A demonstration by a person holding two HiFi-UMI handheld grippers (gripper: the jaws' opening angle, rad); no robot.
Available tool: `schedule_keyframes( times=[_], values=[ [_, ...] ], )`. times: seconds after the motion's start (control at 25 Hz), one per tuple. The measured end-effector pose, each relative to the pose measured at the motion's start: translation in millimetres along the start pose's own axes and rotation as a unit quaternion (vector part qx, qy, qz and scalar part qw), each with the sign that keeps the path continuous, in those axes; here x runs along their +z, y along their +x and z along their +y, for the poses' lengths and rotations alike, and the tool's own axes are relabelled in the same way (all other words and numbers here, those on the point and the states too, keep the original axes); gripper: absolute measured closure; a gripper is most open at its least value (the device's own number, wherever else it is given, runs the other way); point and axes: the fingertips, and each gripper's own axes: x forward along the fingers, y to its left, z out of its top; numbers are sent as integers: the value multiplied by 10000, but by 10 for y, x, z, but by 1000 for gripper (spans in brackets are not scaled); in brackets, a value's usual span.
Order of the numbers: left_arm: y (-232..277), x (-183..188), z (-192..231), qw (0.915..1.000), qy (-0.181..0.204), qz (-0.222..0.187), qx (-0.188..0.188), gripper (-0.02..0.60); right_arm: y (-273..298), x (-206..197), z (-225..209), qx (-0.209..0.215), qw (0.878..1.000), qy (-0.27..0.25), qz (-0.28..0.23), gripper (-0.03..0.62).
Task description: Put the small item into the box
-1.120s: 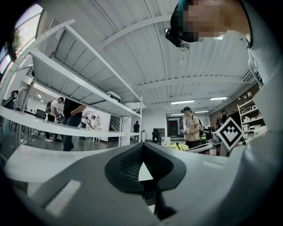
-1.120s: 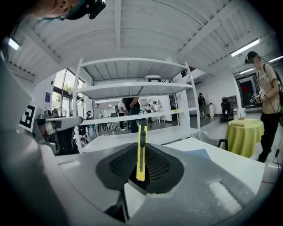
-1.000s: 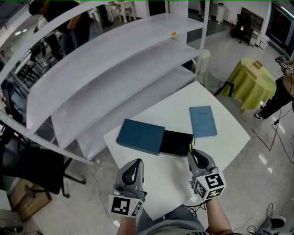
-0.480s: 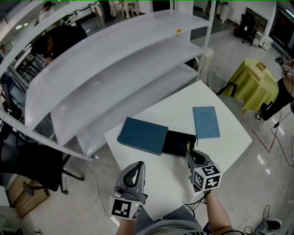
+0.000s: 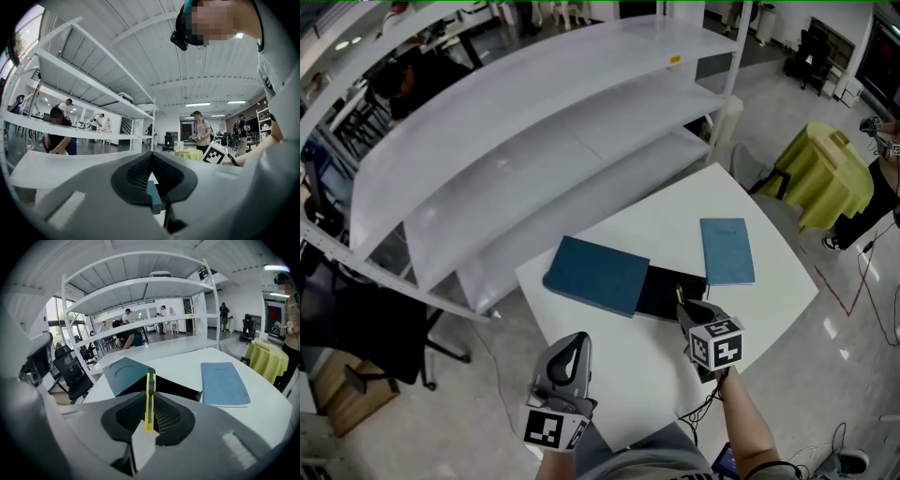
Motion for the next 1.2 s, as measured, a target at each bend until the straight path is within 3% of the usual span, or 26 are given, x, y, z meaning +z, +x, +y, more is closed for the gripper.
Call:
schedule_keyframes(
  times=[0.96,1.2],
  values=[
    [-331,2,188,9986,22,37,526,566,706,-203,-120,151,9847,-395,1692,540],
    [-436,-1,231,9977,46,81,671,566,871,-263,-102,259,9799,-251,1960,540]
  ],
)
